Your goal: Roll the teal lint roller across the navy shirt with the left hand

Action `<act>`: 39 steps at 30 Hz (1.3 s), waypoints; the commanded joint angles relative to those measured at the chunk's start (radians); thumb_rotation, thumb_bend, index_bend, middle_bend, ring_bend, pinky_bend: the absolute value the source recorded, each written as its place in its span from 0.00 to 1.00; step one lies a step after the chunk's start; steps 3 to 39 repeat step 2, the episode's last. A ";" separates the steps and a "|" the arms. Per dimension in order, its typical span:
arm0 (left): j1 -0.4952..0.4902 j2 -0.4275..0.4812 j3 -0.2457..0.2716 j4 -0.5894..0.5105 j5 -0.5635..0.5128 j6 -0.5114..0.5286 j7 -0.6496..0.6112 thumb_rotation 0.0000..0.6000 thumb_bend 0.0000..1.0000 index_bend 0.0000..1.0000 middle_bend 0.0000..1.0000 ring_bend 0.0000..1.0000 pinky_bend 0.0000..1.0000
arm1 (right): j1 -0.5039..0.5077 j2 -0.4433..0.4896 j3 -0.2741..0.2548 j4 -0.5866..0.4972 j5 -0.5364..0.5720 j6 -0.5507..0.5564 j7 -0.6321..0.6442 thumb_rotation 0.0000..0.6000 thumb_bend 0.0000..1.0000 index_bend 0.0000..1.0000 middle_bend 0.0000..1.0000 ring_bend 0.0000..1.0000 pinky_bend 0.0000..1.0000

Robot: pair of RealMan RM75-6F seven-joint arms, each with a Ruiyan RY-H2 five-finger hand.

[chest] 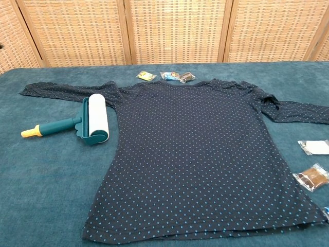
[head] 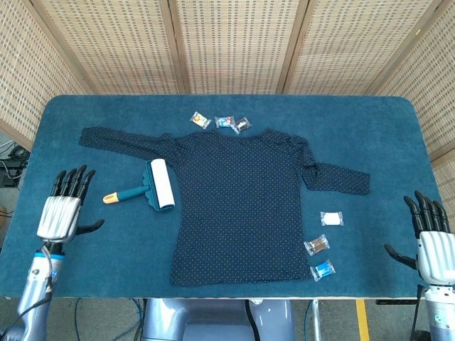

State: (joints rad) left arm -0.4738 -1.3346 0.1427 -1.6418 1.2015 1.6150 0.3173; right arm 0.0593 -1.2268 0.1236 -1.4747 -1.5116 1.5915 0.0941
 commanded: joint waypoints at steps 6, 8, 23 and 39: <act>0.085 -0.022 0.030 0.028 0.064 0.065 0.021 1.00 0.03 0.00 0.00 0.00 0.00 | 0.000 -0.004 0.002 0.001 0.011 -0.005 -0.025 1.00 0.14 0.00 0.00 0.00 0.00; 0.085 -0.022 0.030 0.028 0.064 0.065 0.021 1.00 0.03 0.00 0.00 0.00 0.00 | 0.000 -0.004 0.002 0.001 0.011 -0.005 -0.025 1.00 0.14 0.00 0.00 0.00 0.00; 0.085 -0.022 0.030 0.028 0.064 0.065 0.021 1.00 0.03 0.00 0.00 0.00 0.00 | 0.000 -0.004 0.002 0.001 0.011 -0.005 -0.025 1.00 0.14 0.00 0.00 0.00 0.00; 0.085 -0.022 0.030 0.028 0.064 0.065 0.021 1.00 0.03 0.00 0.00 0.00 0.00 | 0.000 -0.004 0.002 0.001 0.011 -0.005 -0.025 1.00 0.14 0.00 0.00 0.00 0.00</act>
